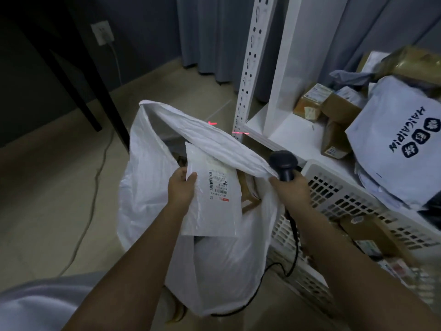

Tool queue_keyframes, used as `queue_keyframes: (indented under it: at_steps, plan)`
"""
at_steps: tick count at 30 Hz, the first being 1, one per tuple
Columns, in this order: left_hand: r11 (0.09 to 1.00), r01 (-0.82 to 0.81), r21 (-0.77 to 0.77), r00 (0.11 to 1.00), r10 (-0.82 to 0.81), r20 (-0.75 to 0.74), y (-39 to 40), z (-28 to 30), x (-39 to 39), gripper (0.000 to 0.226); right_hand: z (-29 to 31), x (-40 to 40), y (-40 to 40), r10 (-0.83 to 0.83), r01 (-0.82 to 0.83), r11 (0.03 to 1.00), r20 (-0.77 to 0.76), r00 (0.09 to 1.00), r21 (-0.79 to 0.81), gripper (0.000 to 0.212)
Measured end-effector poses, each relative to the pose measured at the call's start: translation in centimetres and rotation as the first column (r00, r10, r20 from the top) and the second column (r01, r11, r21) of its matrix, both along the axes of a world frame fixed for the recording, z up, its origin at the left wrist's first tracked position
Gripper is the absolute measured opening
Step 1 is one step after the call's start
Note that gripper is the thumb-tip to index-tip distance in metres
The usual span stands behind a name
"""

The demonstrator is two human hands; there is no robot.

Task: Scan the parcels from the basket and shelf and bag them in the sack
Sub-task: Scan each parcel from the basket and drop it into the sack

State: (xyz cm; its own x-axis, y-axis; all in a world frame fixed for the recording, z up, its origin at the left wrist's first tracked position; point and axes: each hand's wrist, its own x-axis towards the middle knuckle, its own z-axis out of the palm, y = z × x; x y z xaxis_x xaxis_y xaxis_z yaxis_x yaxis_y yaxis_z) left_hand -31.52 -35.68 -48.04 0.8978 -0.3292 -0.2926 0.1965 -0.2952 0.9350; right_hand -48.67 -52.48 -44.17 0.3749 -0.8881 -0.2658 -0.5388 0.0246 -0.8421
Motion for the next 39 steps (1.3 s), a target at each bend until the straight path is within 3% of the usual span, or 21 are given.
queue_keyframes:
  at_steps: [6,8,9,11,15,17,21,25,28,34,39]
  plan:
    - [0.988,-0.150,-0.018,0.988,0.149,-0.041,-4.9,-0.5,-0.2,0.026,2.0,1.4,-2.2,-0.110,0.082,0.991,0.282,0.953,0.110,0.018]
    - [0.969,-0.032,0.244,0.998,0.018,0.060,-5.6,-0.2,-0.5,0.032,2.4,1.5,-2.8,-0.187,0.144,0.978,0.337,0.923,0.149,0.019]
    - [0.910,0.066,0.409,0.991,-0.107,0.078,-5.7,-0.2,-0.7,0.044,2.5,1.5,-2.9,-0.215,0.160,0.970,0.341,0.915,0.181,0.019]
    - [0.810,0.253,0.529,0.954,-0.299,0.001,-5.5,-0.3,-0.8,0.066,2.5,1.3,-3.0,-0.222,0.148,0.958,0.316,0.922,0.244,0.019]
    - [0.898,0.363,0.251,0.931,-0.360,-0.056,-4.4,-0.5,-1.1,0.087,2.4,-0.5,-2.5,-0.197,0.118,0.955,0.284,0.938,0.271,0.027]
    - [0.907,0.346,0.241,0.936,-0.351,-0.024,-3.5,0.1,-2.0,0.086,2.5,-2.2,-2.1,-0.214,0.145,0.956,0.264,0.941,0.256,0.026]
    - [0.920,0.302,0.250,0.897,-0.363,0.253,-2.5,1.2,-5.3,0.078,3.0,-7.0,-1.3,-0.274,0.201,0.937,0.242,0.931,0.287,0.028]
    - [0.957,0.194,0.216,0.817,-0.279,0.504,-3.5,3.4,-10.8,0.051,4.1,-13.0,-1.4,-0.283,0.220,0.926,0.178,0.942,0.308,0.016]
    - [0.942,0.278,0.187,0.751,-0.335,0.569,-5.7,4.5,-15.5,0.041,4.8,-18.0,-2.2,-0.286,0.239,0.930,0.139,0.948,0.279,0.012]
    - [0.786,0.544,0.292,0.547,-0.597,0.587,-12.6,3.5,-23.5,0.031,5.3,-26.8,-5.6,-0.295,0.280,0.949,0.090,0.951,0.147,0.020]
    - [0.471,0.729,0.498,0.380,-0.882,0.277,-17.6,-1.5,-29.5,0.043,2.5,-31.0,-8.5,-0.292,0.279,0.944,0.056,0.955,0.174,0.032]
